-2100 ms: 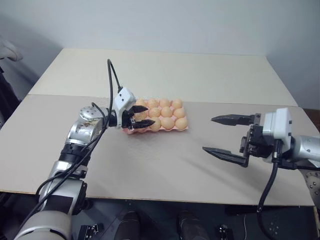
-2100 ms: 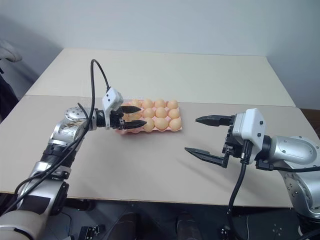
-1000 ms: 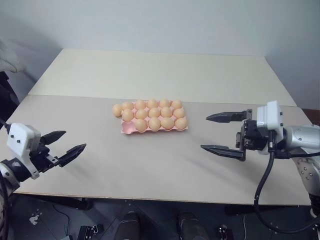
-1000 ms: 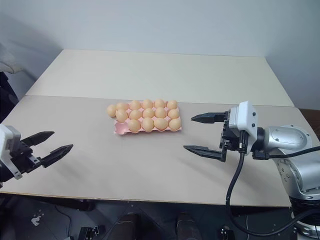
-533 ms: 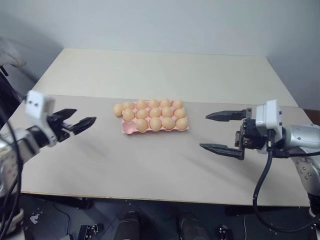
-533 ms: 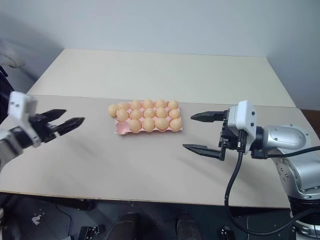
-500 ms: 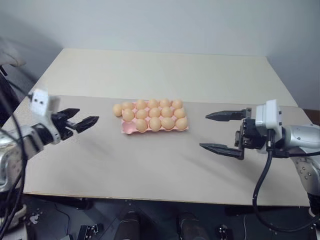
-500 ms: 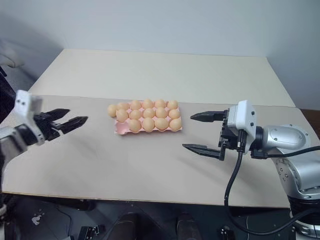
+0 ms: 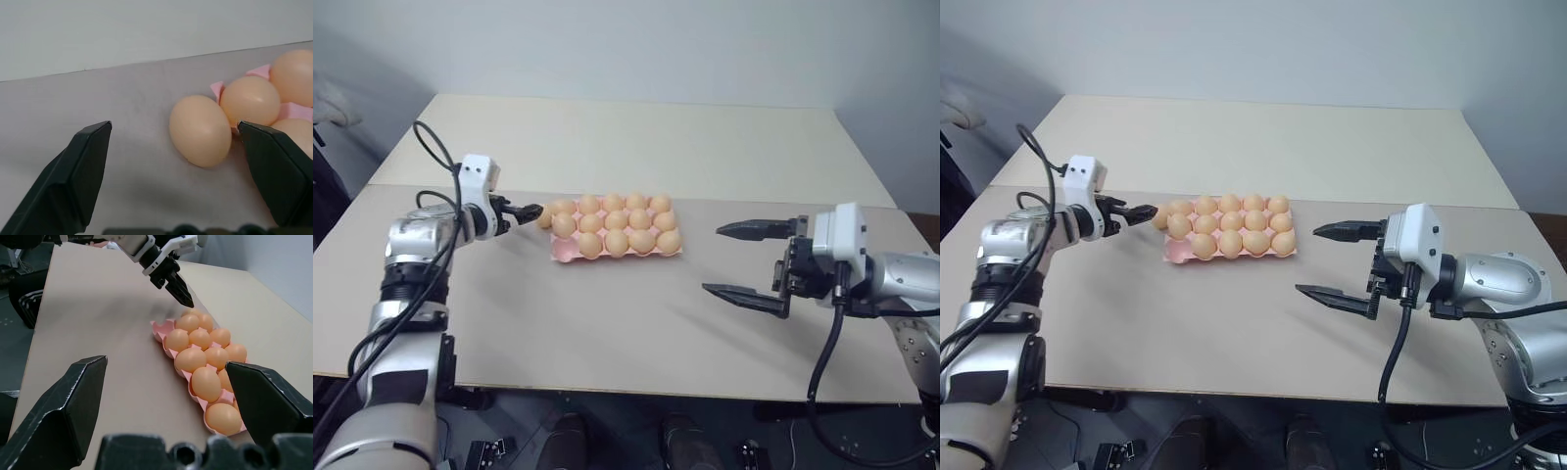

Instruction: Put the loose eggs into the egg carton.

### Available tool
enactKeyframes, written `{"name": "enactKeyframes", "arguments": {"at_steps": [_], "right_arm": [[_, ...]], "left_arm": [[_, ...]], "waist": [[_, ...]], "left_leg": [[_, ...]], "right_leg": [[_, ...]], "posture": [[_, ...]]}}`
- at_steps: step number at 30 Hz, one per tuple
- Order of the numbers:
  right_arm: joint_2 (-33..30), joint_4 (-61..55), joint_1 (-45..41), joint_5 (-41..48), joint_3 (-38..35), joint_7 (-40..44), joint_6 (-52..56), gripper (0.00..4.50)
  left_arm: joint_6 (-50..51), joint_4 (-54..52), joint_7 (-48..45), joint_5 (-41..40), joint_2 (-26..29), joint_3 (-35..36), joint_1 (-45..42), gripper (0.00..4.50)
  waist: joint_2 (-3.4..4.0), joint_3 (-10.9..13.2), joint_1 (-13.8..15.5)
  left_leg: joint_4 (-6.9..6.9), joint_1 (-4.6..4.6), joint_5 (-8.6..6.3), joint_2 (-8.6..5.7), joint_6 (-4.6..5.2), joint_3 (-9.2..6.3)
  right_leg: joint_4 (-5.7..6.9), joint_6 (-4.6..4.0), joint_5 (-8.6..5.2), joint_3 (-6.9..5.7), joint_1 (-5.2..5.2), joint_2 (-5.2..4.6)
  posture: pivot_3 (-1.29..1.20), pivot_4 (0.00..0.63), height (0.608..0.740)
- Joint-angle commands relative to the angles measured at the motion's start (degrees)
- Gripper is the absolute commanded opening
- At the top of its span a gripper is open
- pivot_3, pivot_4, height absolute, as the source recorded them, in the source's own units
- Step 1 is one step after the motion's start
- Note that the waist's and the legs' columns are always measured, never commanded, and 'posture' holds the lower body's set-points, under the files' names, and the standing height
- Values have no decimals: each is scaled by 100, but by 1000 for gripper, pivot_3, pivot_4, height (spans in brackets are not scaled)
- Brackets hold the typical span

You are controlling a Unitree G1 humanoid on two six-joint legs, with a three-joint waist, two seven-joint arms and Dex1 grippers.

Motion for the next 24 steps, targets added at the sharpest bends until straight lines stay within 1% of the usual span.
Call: {"name": "enactKeyframes", "arguments": {"at_steps": [1, 8, 14, 17, 21, 24], "right_arm": [[-35, -225, 63, 158, -276, -66, -3, 4500], [-26, -236, 110, 177, -307, -67, -22, 4500], [-24, -241, 153, 181, -328, -60, -41, 4500], [-17, -265, 176, 184, -331, -69, -46, 4500], [6, -274, 177, 196, -315, -88, -52, 4500], [14, -253, 143, 203, -280, -85, -60, 4500]], "left_arm": [[-437, 482, 36, 234, -95, 18, -350, 4461], [-958, 1247, 92, 446, -327, 114, -668, 4461], [-1017, 1400, -5, 494, -346, 149, -749, 4461], [-952, 1284, -94, 492, -276, 197, -692, 3897], [-874, 1123, -226, 504, -190, 236, -567, 2598], [-794, 1047, -232, 493, -169, 276, -521, 2598]], "waist": [[-1, 0, 0], [-1, 0, 1], [-1, 0, 8], [-1, 0, 5], [-1, 0, 0], [-1, 0, 2]], "left_leg": [[0, 0, 0, 0, 0, -1], [1, -1, 0, -2, 0, -2], [2, -2, 1, -2, 0, -4], [2, -2, 1, -2, 0, -4], [2, -2, 1, -2, 0, -5], [2, -1, 1, -2, 0, -5]], "right_leg": [[1, 0, 0, -1, 0, 0], [1, 1, 0, -1, 0, 0], [2, 1, 1, -2, 0, 0], [3, 1, 0, -2, 0, 0], [3, 1, 0, -2, 0, 0], [4, 1, 0, -2, 1, 0]], "posture": [[0, 150, 740], [0, 150, 740], [0, 150, 740], [0, 150, 740], [0, 150, 740], [0, 150, 740]]}}
